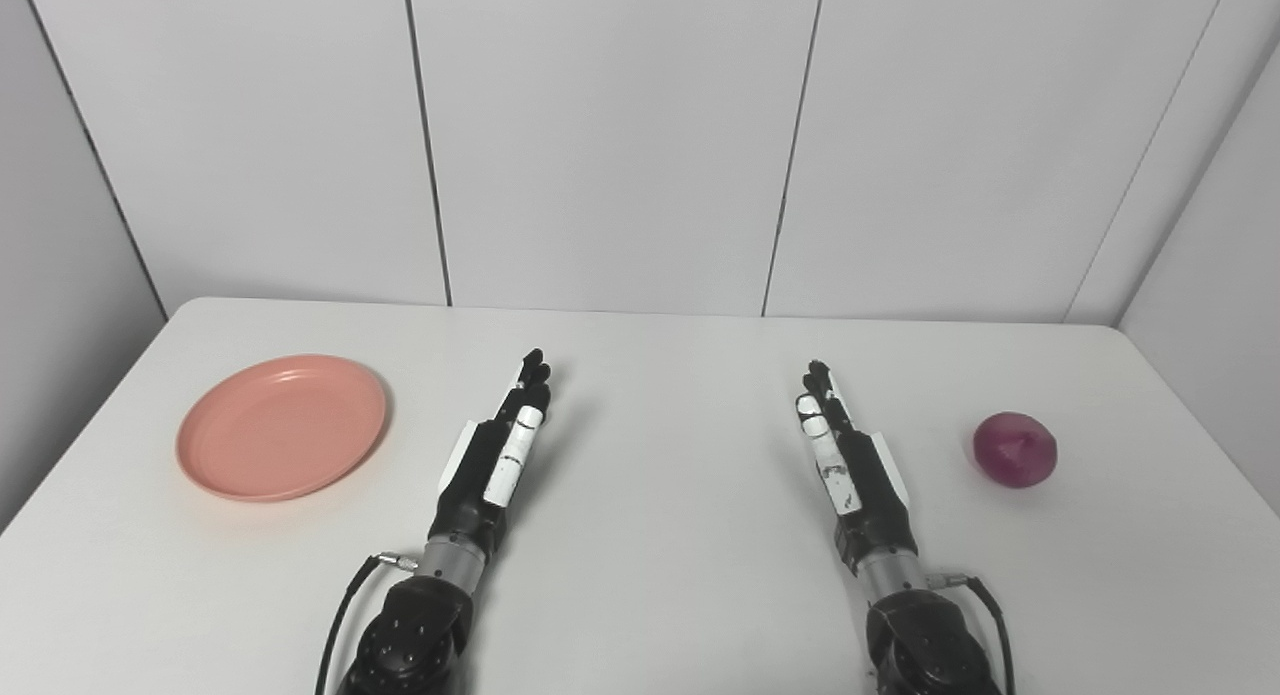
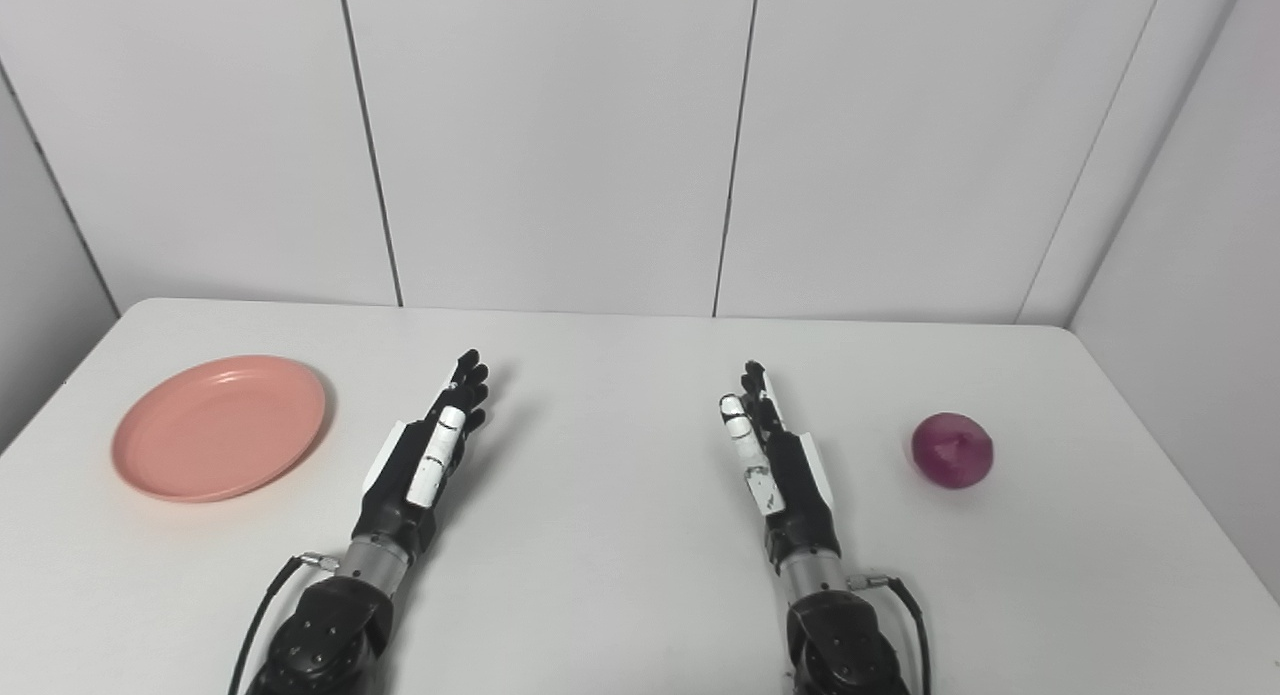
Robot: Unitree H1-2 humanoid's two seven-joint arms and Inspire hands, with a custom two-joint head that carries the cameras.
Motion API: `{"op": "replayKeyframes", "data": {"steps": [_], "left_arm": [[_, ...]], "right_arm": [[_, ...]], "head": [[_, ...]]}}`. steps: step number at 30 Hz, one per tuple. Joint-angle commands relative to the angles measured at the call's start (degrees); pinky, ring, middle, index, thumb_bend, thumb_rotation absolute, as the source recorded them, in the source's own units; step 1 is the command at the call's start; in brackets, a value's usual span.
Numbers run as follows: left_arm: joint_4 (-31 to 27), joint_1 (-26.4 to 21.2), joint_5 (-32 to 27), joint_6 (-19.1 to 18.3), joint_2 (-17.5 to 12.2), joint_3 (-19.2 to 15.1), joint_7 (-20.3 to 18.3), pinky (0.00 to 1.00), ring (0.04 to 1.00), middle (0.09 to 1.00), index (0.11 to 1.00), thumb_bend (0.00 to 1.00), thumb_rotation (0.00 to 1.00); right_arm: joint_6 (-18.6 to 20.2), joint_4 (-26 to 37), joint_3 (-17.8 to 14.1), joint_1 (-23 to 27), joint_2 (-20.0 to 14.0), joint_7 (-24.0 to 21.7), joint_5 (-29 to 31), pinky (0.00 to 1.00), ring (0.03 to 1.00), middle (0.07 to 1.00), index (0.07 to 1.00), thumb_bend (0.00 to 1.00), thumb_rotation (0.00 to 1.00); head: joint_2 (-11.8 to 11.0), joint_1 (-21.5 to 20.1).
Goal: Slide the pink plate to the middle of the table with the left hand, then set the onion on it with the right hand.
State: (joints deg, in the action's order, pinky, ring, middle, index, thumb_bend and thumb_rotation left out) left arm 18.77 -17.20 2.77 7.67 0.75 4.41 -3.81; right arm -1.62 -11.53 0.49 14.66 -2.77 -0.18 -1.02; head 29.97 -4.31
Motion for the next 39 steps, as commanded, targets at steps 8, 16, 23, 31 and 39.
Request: {"op": "replayKeyframes", "data": {"steps": [8,16,23,31,39], "left_arm": [[-0.41,-1.91,-1.40,1.29,-0.27,-0.17,-0.88,0.98,0.997,1.000,0.994,0.61,1.00],[-0.67,-1.83,1.51,0.91,-0.14,-0.08,1.52,0.94,0.967,0.978,0.969,0.61,1.00],[-0.53,-1.95,-0.98,1.01,-0.05,-0.21,-0.62,0.99,0.999,1.000,0.994,0.62,1.00],[-2.38,-3.35,0.86,-0.31,0.16,-0.46,1.85,1.00,0.994,0.997,0.987,0.67,1.00],[-4.05,-4.65,-0.82,-3.03,-0.56,-1.22,0.62,1.00,0.999,1.000,0.998,0.70,1.00]], "right_arm": [[-3.87,1.21,-0.59,3.09,0.12,-0.61,1.32,1.00,1.000,1.000,1.000,0.62,0.95],[-3.83,1.21,-0.04,3.18,-0.20,0.67,-1.10,1.00,0.992,1.000,1.000,0.63,0.99],[-4.65,0.75,-0.71,3.04,0.03,-0.51,0.91,1.00,1.000,1.000,1.000,0.61,0.96],[-5.56,0.98,-0.86,2.51,-1.56,-0.40,0.20,1.00,0.987,0.996,1.000,0.54,1.00],[-7.78,0.64,-1.49,2.16,-2.55,-0.85,1.25,1.00,0.976,0.990,1.000,0.47,1.00]], "head": [[0.09,0.02],[-0.15,0.26],[-1.13,3.10],[-3.85,10.69],[-5.97,15.59]]}}
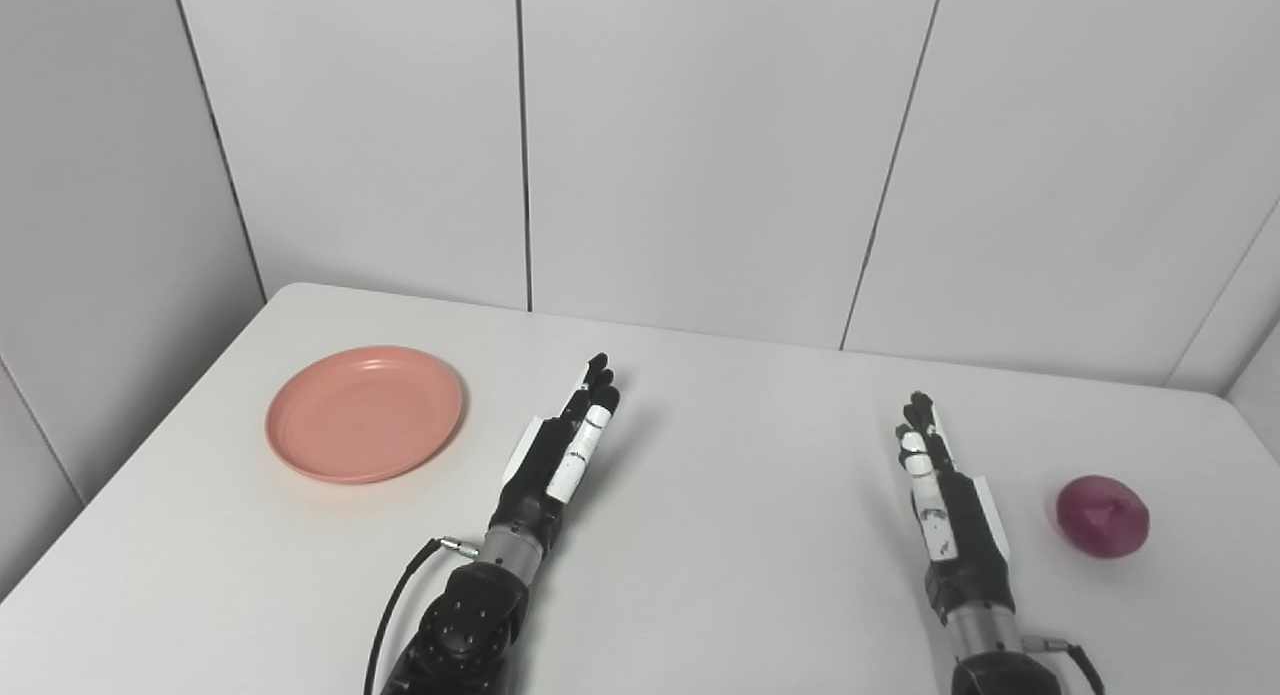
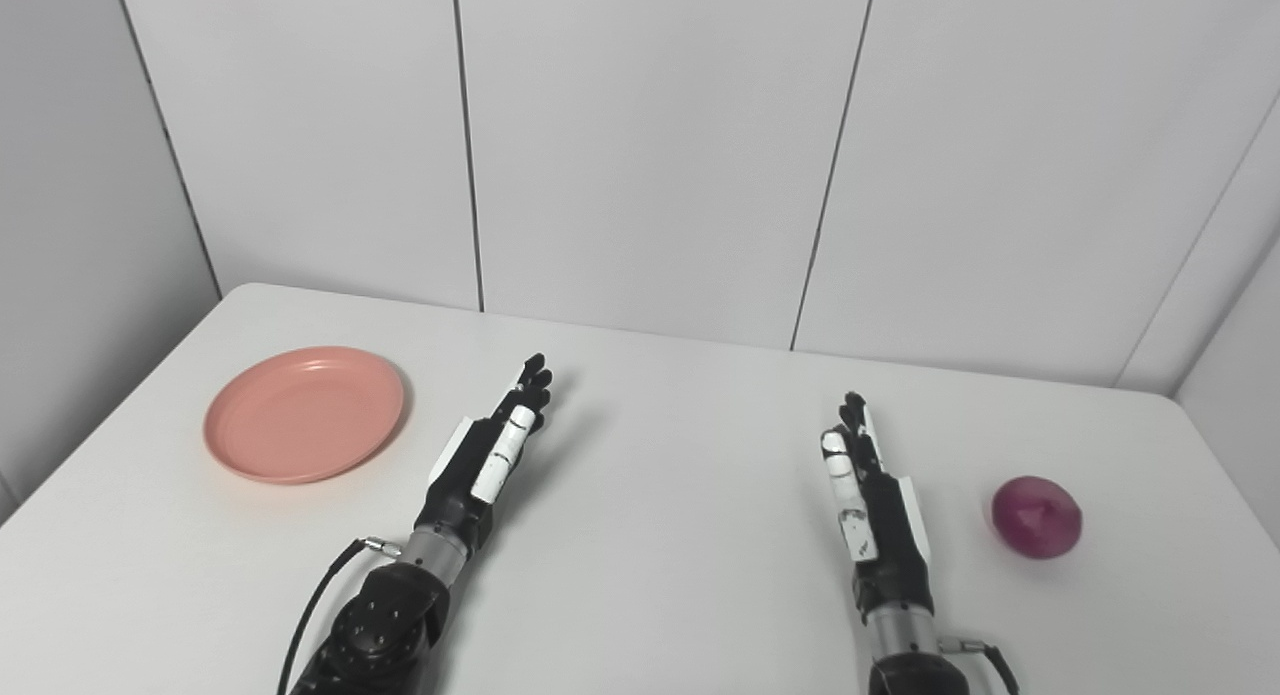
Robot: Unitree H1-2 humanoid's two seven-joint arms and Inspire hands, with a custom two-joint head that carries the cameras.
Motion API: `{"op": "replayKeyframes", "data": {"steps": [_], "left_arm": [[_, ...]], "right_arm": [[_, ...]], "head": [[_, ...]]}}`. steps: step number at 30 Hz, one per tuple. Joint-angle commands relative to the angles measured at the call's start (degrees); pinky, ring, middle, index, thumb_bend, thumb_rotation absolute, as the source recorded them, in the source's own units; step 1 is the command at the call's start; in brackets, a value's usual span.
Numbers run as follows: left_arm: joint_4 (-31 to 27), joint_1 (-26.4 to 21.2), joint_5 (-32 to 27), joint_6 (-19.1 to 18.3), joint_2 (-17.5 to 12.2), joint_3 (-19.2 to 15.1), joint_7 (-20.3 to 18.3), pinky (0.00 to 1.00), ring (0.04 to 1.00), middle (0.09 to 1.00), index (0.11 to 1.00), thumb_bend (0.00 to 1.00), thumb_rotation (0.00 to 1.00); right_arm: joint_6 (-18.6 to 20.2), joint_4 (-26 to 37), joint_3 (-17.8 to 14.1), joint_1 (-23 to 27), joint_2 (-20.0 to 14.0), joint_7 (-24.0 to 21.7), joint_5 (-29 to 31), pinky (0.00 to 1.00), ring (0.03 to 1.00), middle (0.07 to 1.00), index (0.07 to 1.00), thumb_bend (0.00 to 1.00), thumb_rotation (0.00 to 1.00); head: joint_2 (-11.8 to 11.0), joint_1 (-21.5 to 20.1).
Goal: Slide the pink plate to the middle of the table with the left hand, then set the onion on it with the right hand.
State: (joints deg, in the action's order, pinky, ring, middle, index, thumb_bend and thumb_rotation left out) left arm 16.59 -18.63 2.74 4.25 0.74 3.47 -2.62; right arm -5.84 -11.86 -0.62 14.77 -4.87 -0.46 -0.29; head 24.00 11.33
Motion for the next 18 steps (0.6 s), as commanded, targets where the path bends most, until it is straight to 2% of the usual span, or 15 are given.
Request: {"op": "replayKeyframes", "data": {"steps": [1,7,12,18], "left_arm": [[-1.90,-3.37,-1.46,0.34,-0.60,-0.50,-0.99,1.00,1.000,1.000,0.999,0.69,1.00],[-2.26,-4.29,-1.11,-0.19,-1.43,-1.17,-0.92,1.00,1.000,1.000,1.000,0.69,1.00],[-4.09,-4.38,-0.62,-1.78,-2.36,-0.96,-1.15,1.00,1.000,1.000,1.000,0.69,1.00],[-5.07,-5.10,-1.07,-3.16,-3.44,-1.01,-1.79,1.00,1.000,1.000,1.000,0.71,1.00]], "right_arm": [[-3.67,0.99,-0.43,2.00,-0.54,-0.70,0.72,1.00,0.977,0.991,1.000,0.47,1.00],[-3.37,0.19,-0.84,2.44,-0.61,-2.18,2.92,1.00,0.998,1.000,1.000,0.47,1.00],[-5.14,-1.11,-1.01,2.62,-0.77,-2.86,3.44,1.00,1.000,1.000,1.000,0.45,1.00],[-6.15,-2.67,-1.12,3.22,-0.92,-3.15,3.70,1.00,1.000,1.000,1.000,0.47,1.00]], "head": [[0.00,-0.04],[-0.97,1.55],[-1.23,1.95],[-1.72,2.24]]}}
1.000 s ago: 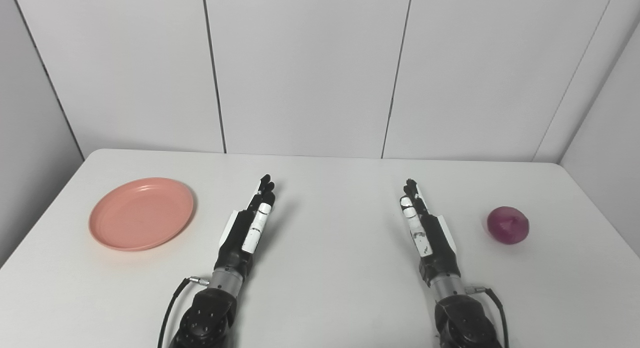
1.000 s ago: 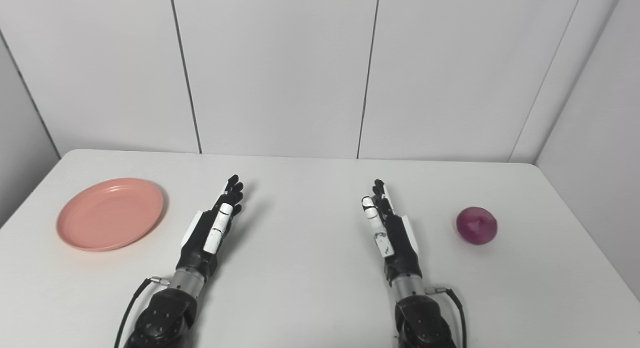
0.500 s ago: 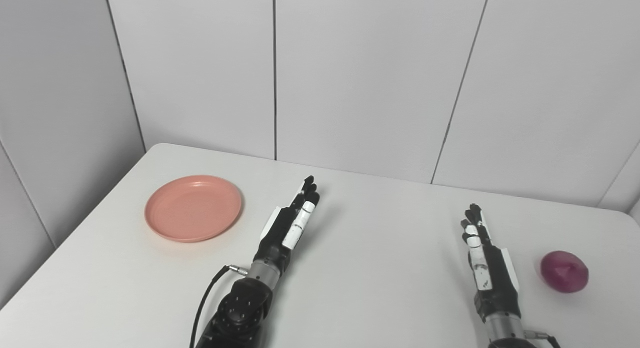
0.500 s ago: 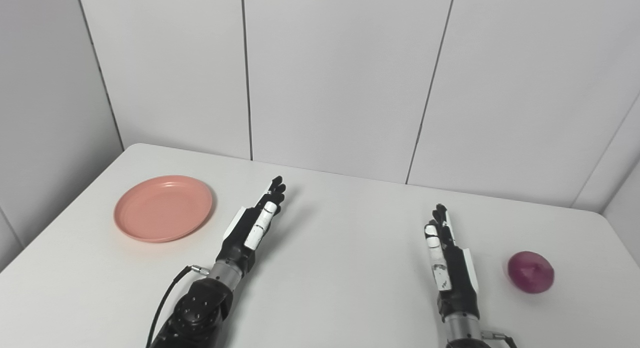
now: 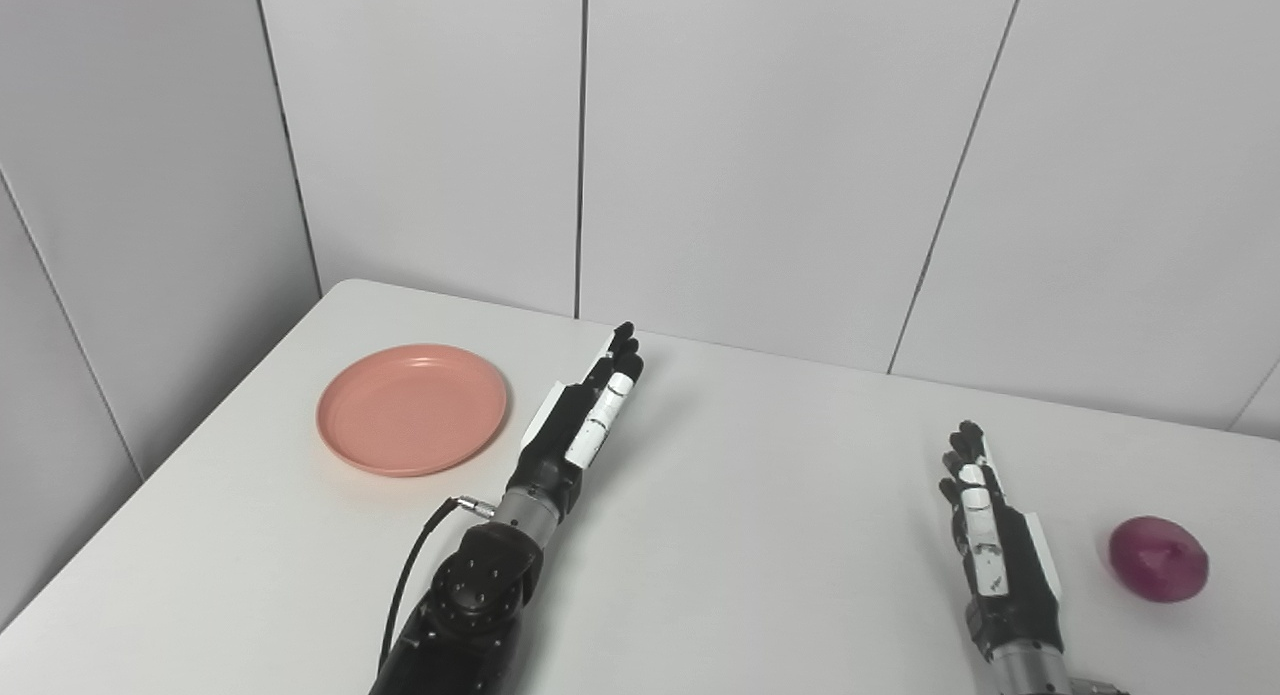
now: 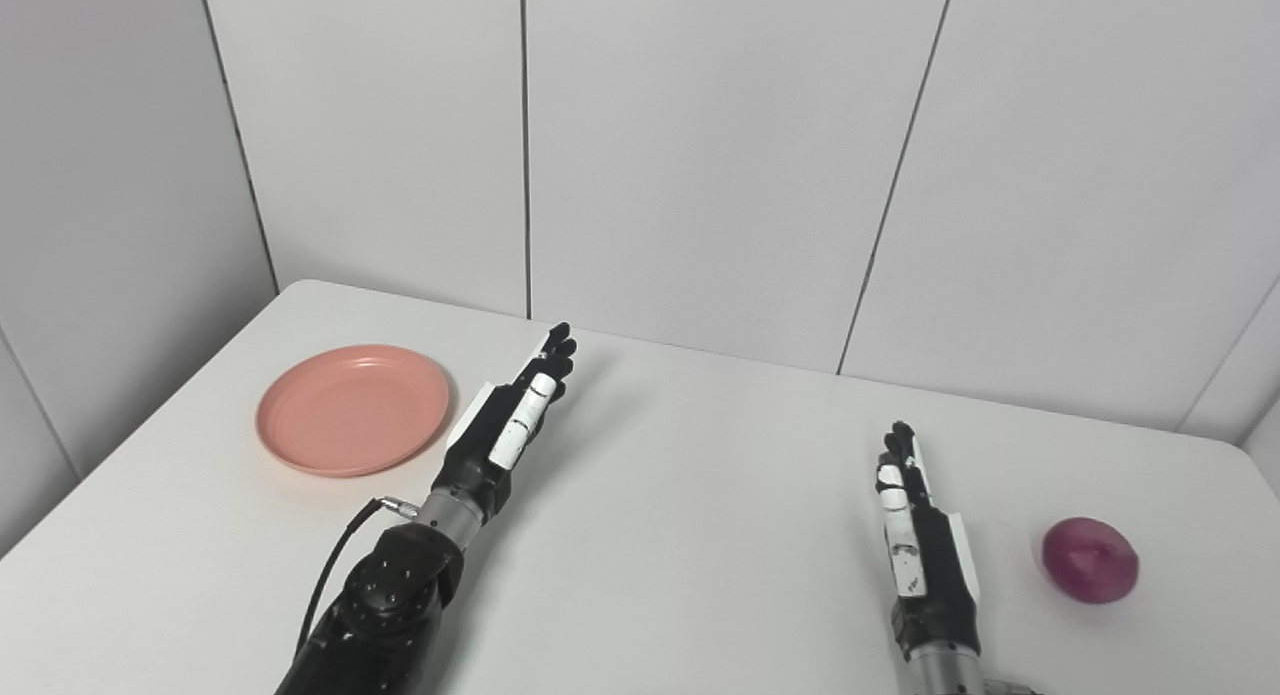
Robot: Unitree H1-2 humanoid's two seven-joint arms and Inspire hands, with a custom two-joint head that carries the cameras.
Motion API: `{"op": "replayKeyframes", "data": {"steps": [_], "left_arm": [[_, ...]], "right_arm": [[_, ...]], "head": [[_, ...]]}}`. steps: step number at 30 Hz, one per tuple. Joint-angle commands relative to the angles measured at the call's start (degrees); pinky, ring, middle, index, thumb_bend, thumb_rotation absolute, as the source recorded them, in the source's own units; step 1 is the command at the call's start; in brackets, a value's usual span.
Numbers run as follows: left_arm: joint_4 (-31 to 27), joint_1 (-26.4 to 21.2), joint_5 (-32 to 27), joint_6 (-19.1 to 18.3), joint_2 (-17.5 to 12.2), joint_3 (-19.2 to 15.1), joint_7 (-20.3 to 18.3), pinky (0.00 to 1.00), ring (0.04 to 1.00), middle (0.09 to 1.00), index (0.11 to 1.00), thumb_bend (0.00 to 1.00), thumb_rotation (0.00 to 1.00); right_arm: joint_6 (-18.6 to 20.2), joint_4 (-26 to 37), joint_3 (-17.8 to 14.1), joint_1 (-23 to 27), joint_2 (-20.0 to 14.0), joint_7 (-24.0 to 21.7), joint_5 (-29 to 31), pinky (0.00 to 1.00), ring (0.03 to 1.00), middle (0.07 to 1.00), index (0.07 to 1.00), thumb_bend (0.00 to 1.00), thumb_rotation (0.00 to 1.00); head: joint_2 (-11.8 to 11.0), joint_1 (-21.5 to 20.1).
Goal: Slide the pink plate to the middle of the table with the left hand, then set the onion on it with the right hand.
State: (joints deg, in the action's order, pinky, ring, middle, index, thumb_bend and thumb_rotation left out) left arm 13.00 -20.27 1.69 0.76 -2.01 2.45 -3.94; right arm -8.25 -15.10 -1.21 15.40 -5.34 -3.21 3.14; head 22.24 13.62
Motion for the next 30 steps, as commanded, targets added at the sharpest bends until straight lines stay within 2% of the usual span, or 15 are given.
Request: {"op": "replayKeyframes", "data": {"steps": [1,9,14,22,27,30], "left_arm": [[-1.45,-3.60,0.07,0.44,-0.88,-0.11,-0.37,1.00,1.000,1.000,1.000,0.71,1.00],[1.12,-5.05,-0.78,3.64,-2.15,-2.35,0.42,1.00,1.000,0.998,0.992,0.72,1.00],[2.22,-5.64,-0.41,4.75,-3.80,-3.94,0.72,1.00,1.000,0.996,0.990,0.74,1.00],[2.08,-6.44,-0.48,4.20,-7.54,-6.47,1.25,0.98,0.975,0.975,0.967,0.70,1.00],[1.43,-7.15,-0.83,2.83,-9.75,-8.35,1.31,0.97,0.961,0.964,0.962,0.68,1.00],[2.12,-7.51,-1.30,3.28,-11.02,-9.37,1.22,0.94,0.946,0.955,0.953,0.67,1.00]], "right_arm": [[-3.89,0.53,-0.57,2.60,-0.45,-0.44,0.42,1.00,1.000,1.000,1.000,0.46,1.00],[-5.20,0.26,-0.55,2.39,-0.99,-0.73,0.12,1.00,1.000,1.000,1.000,0.45,1.00],[-4.96,1.10,-0.82,2.04,-1.05,-1.24,0.92,1.00,1.000,1.000,1.000,0.40,1.00],[-2.89,3.39,-0.94,1.26,-1.23,-1.24,0.73,1.00,1.000,1.000,1.000,0.35,1.00],[-1.77,5.20,-1.02,0.75,-1.29,-1.23,0.89,1.00,1.000,1.000,1.000,0.28,1.00],[-0.63,6.22,-1.03,0.51,-1.27,-1.42,1.29,1.00,1.000,1.000,1.000,0.27,1.00]], "head": [[-0.28,0.42],[-1.48,3.01],[-2.02,4.65],[-2.56,6.76],[-2.82,7.31],[-2.84,7.66]]}}
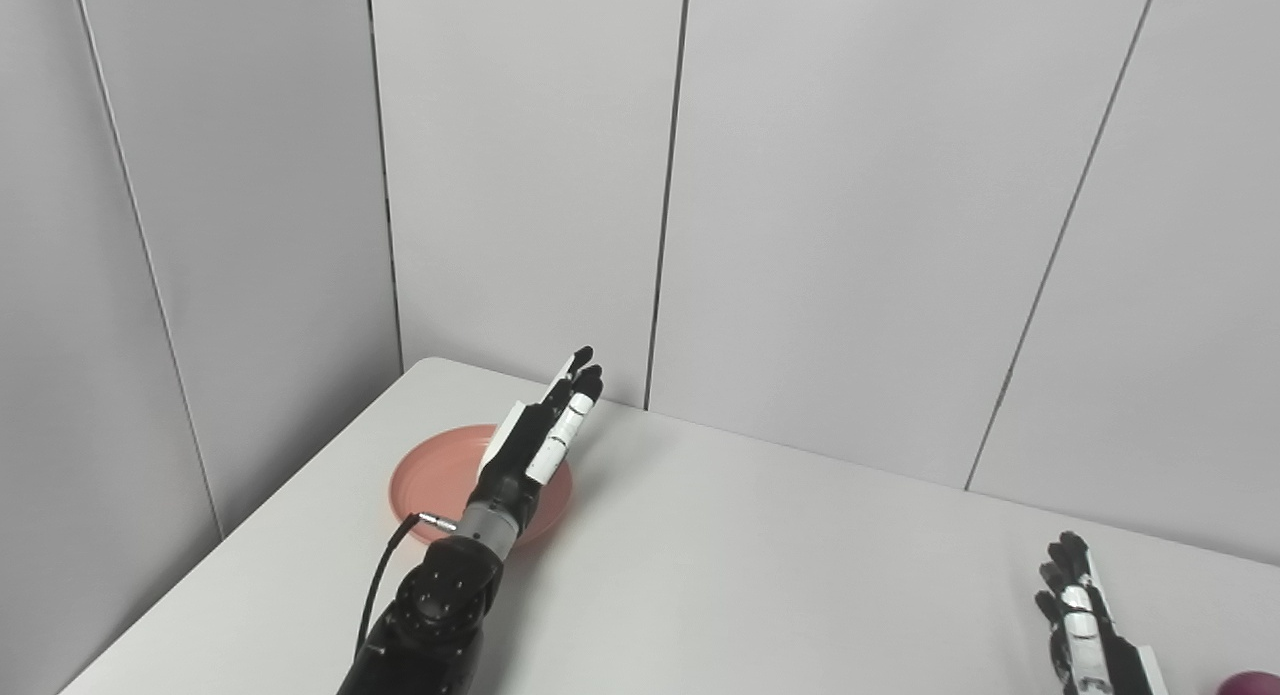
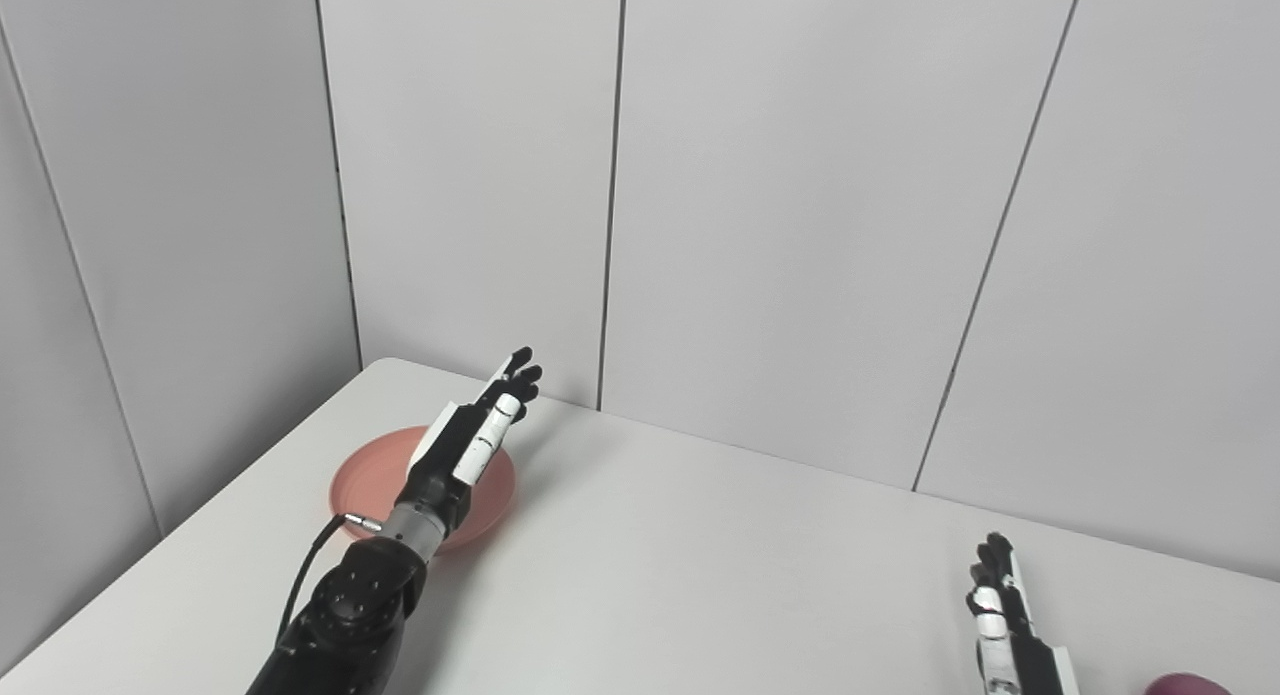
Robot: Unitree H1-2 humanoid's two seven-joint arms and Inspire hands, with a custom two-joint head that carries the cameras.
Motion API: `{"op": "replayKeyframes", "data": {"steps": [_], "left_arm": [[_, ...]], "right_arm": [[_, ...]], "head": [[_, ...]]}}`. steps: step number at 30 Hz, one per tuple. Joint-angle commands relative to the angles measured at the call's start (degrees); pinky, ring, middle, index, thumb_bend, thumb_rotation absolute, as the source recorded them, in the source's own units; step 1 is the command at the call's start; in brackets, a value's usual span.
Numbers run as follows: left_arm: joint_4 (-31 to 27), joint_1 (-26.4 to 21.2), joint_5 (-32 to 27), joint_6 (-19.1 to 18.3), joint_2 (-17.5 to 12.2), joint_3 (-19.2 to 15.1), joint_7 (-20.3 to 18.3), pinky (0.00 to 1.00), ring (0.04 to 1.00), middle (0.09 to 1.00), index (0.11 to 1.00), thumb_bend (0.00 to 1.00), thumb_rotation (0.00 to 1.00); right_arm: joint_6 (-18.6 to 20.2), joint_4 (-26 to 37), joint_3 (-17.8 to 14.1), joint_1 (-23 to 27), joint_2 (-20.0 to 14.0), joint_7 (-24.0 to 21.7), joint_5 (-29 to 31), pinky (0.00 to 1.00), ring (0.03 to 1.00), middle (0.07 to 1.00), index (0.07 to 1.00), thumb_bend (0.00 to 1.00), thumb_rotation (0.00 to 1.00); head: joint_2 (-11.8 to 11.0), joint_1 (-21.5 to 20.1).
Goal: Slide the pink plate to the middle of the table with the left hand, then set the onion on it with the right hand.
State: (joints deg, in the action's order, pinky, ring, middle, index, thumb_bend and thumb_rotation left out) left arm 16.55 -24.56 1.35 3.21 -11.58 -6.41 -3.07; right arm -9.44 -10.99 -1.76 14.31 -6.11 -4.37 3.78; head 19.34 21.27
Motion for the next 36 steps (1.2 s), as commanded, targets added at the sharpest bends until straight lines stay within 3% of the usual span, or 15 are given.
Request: {"op": "replayKeyframes", "data": {"steps": [1,8,19,36], "left_arm": [[-1.40,-3.23,-1.27,0.58,-1.69,-0.96,0.37,0.94,0.945,0.955,0.953,0.67,1.00],[-0.18,-3.36,-1.92,-0.13,-4.27,-2.40,0.33,0.92,0.931,0.938,0.936,0.68,1.00],[4.83,-4.20,-3.19,2.67,-9.60,-4.68,-0.50,0.88,0.902,0.912,0.914,0.68,1.00],[14.43,-5.46,-6.79,6.20,-13.75,-7.94,-0.85,0.96,0.926,0.917,0.910,0.70,1.00]], "right_arm": [[0.74,2.34,-0.47,1.54,-0.50,-0.37,0.80,1.00,1.000,1.000,1.000,0.27,1.00],[2.37,4.00,-0.26,1.14,-0.43,-0.12,0.28,1.00,1.000,1.000,1.000,0.23,1.00],[4.79,6.57,-0.33,0.55,-0.10,-0.04,0.53,1.00,1.000,1.000,1.000,0.20,1.00],[6.94,8.68,0.13,0.07,-0.01,-0.28,0.32,1.00,1.000,1.000,1.000,0.19,1.00]], "head": [[0.03,0.09],[-0.14,0.35],[0.13,0.57],[0.57,0.98]]}}
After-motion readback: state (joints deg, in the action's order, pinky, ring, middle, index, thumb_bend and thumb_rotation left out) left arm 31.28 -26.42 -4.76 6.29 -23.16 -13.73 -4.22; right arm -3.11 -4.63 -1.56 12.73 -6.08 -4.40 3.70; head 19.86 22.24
